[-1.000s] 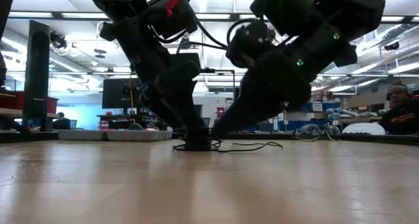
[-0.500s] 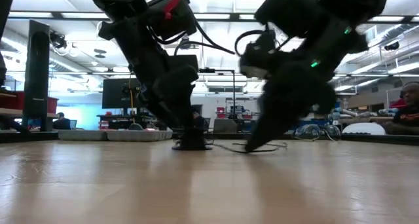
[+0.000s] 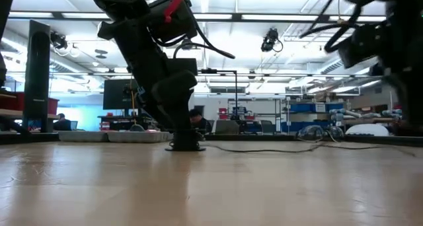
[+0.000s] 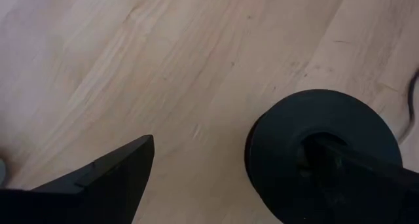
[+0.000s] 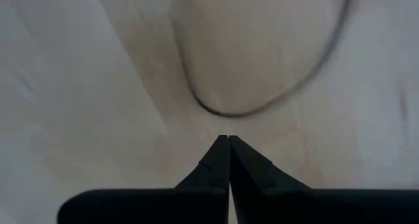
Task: Coil cords
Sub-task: Uncoil the black wire from the black spool
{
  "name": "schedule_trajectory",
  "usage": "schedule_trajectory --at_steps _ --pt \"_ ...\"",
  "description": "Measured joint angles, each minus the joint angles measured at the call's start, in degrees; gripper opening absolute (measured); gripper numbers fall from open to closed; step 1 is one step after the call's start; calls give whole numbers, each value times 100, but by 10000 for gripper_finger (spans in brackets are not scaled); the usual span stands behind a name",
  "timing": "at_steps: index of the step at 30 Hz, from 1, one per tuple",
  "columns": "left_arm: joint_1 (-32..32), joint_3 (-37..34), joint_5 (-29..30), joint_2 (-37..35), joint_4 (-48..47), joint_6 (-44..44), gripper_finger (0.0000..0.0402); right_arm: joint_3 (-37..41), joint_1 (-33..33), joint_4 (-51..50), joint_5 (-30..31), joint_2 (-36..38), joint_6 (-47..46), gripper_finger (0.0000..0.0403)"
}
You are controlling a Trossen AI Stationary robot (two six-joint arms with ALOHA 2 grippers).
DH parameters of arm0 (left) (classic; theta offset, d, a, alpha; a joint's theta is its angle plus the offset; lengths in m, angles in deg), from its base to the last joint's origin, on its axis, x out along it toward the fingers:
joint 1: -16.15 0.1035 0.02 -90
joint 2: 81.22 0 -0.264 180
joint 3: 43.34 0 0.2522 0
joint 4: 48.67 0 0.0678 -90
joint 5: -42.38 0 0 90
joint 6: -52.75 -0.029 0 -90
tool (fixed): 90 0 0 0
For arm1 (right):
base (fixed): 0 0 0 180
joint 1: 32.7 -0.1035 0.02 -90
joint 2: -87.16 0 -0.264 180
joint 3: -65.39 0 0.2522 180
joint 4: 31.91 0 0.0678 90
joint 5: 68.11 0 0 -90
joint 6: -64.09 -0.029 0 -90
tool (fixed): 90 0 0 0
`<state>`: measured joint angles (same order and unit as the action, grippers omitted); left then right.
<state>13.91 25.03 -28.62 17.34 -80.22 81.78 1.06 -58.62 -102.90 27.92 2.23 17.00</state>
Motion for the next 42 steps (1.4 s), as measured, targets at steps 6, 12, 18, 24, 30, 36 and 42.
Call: schedule_trajectory --at_steps 6,12,18,24,30,36,42 --pt "0 0 3 0 26 16 400 0 -259 690 912 302 -190 19" --pt "0 -4 2 0 107 16 400 -4 18 3083 1768 52 1434 53" --pt "0 -4 -21 2 199 18 400 -4 711 5550 1548 -994 2963 97" --pt "0 -4 -32 2 197 21 400 -4 1215 7305 1025 -2097 3561 124" --pt "0 -4 -43 2 203 21 400 -6 1415 7796 575 -2578 3469 122" --pt "4 -4 -41 2 199 21 400 -23 1321 7107 578 -2437 3377 34" --pt "13 -4 -25 2 160 25 400 -30 1092 5407 522 -1833 2931 3"
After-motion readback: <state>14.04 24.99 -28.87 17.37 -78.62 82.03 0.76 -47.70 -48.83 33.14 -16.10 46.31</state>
